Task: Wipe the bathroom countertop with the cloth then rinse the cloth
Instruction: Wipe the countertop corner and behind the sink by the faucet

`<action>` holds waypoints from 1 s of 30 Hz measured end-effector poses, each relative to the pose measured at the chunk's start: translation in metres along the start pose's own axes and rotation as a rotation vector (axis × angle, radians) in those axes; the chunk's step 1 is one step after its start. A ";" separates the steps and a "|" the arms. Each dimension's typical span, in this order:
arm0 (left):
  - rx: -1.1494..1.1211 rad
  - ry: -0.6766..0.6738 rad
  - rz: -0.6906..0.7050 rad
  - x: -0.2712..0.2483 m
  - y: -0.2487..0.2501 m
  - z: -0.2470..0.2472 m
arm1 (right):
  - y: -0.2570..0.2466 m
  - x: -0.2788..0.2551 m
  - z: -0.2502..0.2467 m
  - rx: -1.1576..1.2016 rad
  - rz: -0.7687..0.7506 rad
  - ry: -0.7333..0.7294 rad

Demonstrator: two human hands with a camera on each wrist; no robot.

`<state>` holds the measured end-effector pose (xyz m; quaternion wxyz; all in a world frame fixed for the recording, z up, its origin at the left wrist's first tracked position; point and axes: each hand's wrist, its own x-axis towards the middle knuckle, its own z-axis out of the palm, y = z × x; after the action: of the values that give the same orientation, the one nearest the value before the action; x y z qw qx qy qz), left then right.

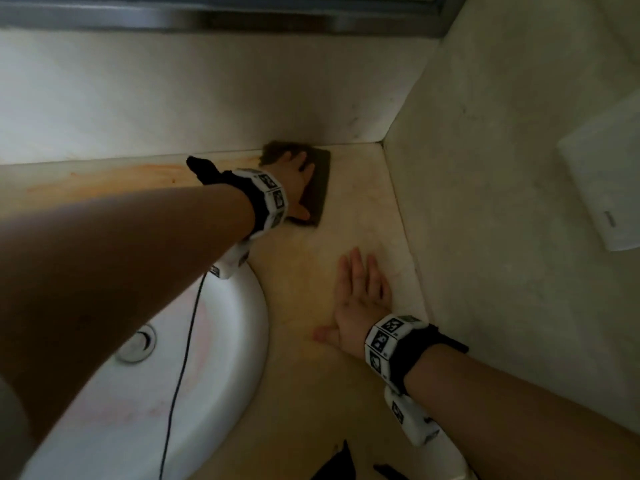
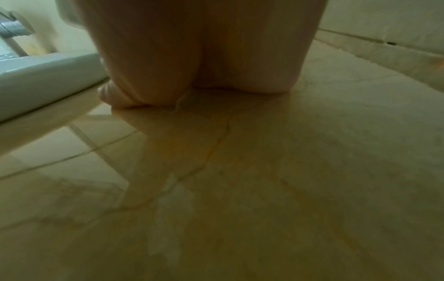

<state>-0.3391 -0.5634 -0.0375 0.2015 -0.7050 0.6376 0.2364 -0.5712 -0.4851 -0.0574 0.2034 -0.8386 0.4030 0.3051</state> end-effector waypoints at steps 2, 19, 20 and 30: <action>0.003 -0.003 0.000 0.007 0.012 -0.003 | -0.001 0.000 -0.001 -0.003 0.002 -0.009; 0.031 0.019 0.270 0.033 0.085 0.002 | -0.002 0.000 -0.001 -0.002 0.016 0.006; 0.060 0.017 0.289 0.028 0.072 0.004 | -0.001 0.001 -0.001 -0.002 0.010 0.013; 0.031 0.053 0.049 0.023 0.019 -0.004 | 0.001 0.002 0.004 0.008 -0.009 0.037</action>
<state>-0.3556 -0.5861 -0.0471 0.1894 -0.6920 0.6634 0.2126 -0.5723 -0.4851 -0.0619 0.2005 -0.8451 0.4041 0.2869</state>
